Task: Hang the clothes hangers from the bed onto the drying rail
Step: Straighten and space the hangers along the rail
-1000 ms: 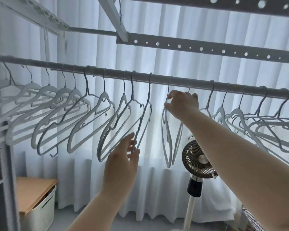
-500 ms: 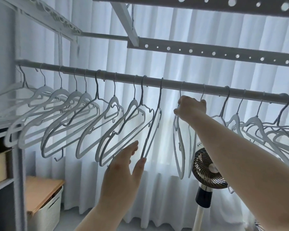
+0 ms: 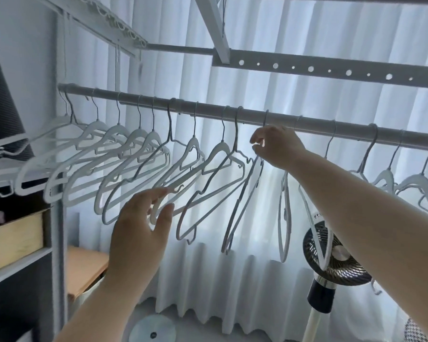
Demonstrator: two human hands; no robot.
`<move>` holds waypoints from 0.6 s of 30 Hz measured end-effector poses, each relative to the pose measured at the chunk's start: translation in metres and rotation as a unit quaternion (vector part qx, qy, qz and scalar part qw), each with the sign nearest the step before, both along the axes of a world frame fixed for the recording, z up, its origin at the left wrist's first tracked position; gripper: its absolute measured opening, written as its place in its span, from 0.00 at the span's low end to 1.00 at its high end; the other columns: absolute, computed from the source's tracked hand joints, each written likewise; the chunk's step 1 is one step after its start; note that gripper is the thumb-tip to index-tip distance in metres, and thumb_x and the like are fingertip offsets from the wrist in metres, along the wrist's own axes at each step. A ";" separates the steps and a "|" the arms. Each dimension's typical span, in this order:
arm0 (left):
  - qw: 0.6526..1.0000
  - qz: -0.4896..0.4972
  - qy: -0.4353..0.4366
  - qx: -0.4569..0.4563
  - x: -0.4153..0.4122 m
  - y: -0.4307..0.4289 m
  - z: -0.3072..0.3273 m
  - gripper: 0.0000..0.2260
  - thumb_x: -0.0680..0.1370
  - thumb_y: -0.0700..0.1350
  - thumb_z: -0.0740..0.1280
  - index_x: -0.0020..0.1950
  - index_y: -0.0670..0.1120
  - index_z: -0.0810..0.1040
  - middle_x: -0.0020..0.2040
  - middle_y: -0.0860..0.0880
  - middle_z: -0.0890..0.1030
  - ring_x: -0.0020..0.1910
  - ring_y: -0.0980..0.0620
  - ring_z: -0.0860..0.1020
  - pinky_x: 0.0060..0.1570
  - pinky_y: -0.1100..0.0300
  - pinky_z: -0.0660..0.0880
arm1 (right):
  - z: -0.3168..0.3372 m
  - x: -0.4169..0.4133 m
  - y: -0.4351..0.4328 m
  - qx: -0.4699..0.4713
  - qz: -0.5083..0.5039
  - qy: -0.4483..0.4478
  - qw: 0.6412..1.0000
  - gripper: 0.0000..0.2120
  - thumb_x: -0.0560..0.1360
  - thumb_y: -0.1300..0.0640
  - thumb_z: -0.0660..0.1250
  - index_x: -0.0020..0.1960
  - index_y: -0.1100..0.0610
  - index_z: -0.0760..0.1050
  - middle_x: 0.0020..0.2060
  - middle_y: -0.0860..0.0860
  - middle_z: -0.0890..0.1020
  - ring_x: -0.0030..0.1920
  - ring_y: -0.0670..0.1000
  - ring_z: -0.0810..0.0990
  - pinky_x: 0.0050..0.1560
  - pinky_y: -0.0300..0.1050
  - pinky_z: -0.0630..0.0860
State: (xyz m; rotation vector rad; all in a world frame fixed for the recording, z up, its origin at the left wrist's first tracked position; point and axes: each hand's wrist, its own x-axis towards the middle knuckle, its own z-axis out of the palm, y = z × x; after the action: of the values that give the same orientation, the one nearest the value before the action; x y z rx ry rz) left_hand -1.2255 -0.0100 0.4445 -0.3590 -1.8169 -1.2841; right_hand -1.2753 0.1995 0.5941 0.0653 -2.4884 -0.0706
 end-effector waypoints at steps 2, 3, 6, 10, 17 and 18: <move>1.000 0.008 -0.001 -0.010 -0.003 -0.002 -0.001 0.20 0.69 0.49 0.59 0.56 0.42 0.78 0.46 0.53 0.75 0.45 0.51 0.73 0.45 0.65 0.68 | 0.002 -0.006 -0.007 0.019 0.001 -0.018 1.000 0.13 0.77 0.60 0.59 0.60 0.53 0.75 0.62 0.52 0.75 0.65 0.54 0.69 0.63 0.46 0.65; 1.000 0.014 0.002 -0.023 -0.007 -0.002 -0.002 0.19 0.69 0.47 0.59 0.56 0.41 0.78 0.46 0.52 0.76 0.45 0.50 0.74 0.47 0.61 0.69 | 0.002 -0.009 -0.010 0.026 0.001 -0.027 0.999 0.14 0.77 0.60 0.58 0.60 0.53 0.74 0.63 0.52 0.74 0.66 0.54 0.68 0.63 0.46 0.65; 0.996 0.049 0.034 -0.073 -0.016 -0.005 -0.006 0.15 0.71 0.46 0.61 0.52 0.40 0.79 0.43 0.46 0.81 0.45 0.46 0.78 0.45 0.59 0.72 | 0.001 -0.018 -0.017 0.038 0.014 -0.032 0.999 0.15 0.77 0.62 0.58 0.60 0.52 0.74 0.64 0.50 0.73 0.66 0.53 0.68 0.63 0.46 0.65; 0.973 0.145 0.120 -0.131 -0.030 -0.016 -0.007 0.12 0.72 0.44 0.59 0.50 0.43 0.77 0.43 0.43 0.83 0.45 0.51 0.69 0.46 0.61 0.67 | 0.002 -0.026 -0.024 0.076 0.050 0.002 0.996 0.16 0.77 0.64 0.57 0.61 0.53 0.74 0.64 0.50 0.71 0.68 0.52 0.65 0.64 0.46 0.64; 0.963 0.190 0.051 -0.181 -0.043 -0.025 -0.008 0.17 0.62 0.33 0.77 0.48 0.38 0.80 0.41 0.42 0.84 0.39 0.37 0.80 0.40 0.46 0.77 | 0.002 -0.037 -0.030 0.167 0.043 -0.017 0.985 0.17 0.78 0.62 0.57 0.64 0.50 0.72 0.66 0.50 0.68 0.69 0.52 0.63 0.67 0.45 0.59; 0.962 0.197 0.047 -0.184 -0.045 -0.026 -0.008 0.16 0.61 0.33 0.77 0.48 0.38 0.81 0.39 0.42 0.84 0.38 0.38 0.81 0.38 0.46 0.77 | 0.000 -0.038 -0.030 0.170 0.043 -0.019 0.984 0.17 0.78 0.62 0.57 0.64 0.50 0.73 0.65 0.51 0.68 0.68 0.52 0.63 0.67 0.45 0.59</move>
State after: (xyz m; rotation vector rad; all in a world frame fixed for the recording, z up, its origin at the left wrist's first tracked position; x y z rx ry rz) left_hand -1.2701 -0.0361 0.4360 -0.2358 -1.9231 -0.6467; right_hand -1.3135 0.1691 0.5943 0.3197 -2.4821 -0.4611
